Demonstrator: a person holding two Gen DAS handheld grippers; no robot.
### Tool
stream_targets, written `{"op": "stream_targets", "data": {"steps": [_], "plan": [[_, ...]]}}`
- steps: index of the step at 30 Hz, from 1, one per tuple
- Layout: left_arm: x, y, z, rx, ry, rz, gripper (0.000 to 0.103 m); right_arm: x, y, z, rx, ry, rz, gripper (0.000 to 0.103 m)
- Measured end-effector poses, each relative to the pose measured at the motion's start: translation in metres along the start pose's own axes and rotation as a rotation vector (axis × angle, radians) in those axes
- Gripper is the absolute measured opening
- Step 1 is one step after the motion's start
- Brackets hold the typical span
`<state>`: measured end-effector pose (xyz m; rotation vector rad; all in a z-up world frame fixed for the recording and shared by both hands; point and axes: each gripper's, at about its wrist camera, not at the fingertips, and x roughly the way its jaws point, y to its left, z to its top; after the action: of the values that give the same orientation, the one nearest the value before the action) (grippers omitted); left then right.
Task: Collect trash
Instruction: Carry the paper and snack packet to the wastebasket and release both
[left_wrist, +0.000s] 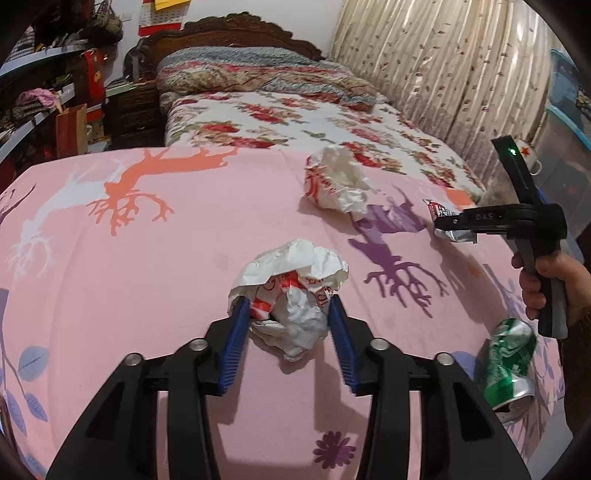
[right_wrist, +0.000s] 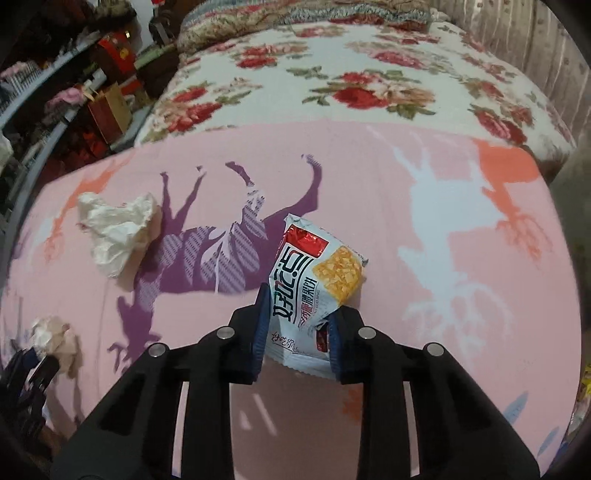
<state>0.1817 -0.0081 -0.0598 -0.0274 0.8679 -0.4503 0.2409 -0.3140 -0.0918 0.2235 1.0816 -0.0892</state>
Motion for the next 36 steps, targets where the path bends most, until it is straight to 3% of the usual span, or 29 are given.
{"op": "stream_targets", "data": {"steps": [4, 7, 10, 16, 25, 30, 36], "plan": [[-0.001, -0.01, 0.001, 0.025, 0.007, -0.018, 0.038, -0.036, -0.033, -0.014, 0.043, -0.064, 0.031, 0.029], [0.0, -0.026, 0.006, 0.005, 0.056, -0.08, 0.038, -0.055, -0.065, -0.026, 0.079, -0.1, 0.03, 0.029], [0.0, -0.067, 0.02, 0.047, 0.078, -0.132, 0.038, -0.071, -0.111, -0.043, 0.137, -0.132, 0.015, 0.029], [0.008, -0.212, 0.05, 0.277, 0.086, -0.258, 0.038, -0.117, -0.231, -0.089, 0.306, -0.223, -0.032, 0.029], [0.068, -0.473, 0.05, 0.578, 0.215, -0.521, 0.038, -0.174, -0.422, -0.187, 0.603, -0.308, -0.14, 0.03], [0.113, -0.571, 0.048, 0.605, 0.328, -0.597, 0.039, -0.172, -0.456, -0.218, 0.622, -0.309, -0.184, 0.031], [0.171, -0.65, 0.033, 0.617, 0.436, -0.589, 0.042, -0.158, -0.459, -0.225, 0.542, -0.289, -0.239, 0.035]]}}
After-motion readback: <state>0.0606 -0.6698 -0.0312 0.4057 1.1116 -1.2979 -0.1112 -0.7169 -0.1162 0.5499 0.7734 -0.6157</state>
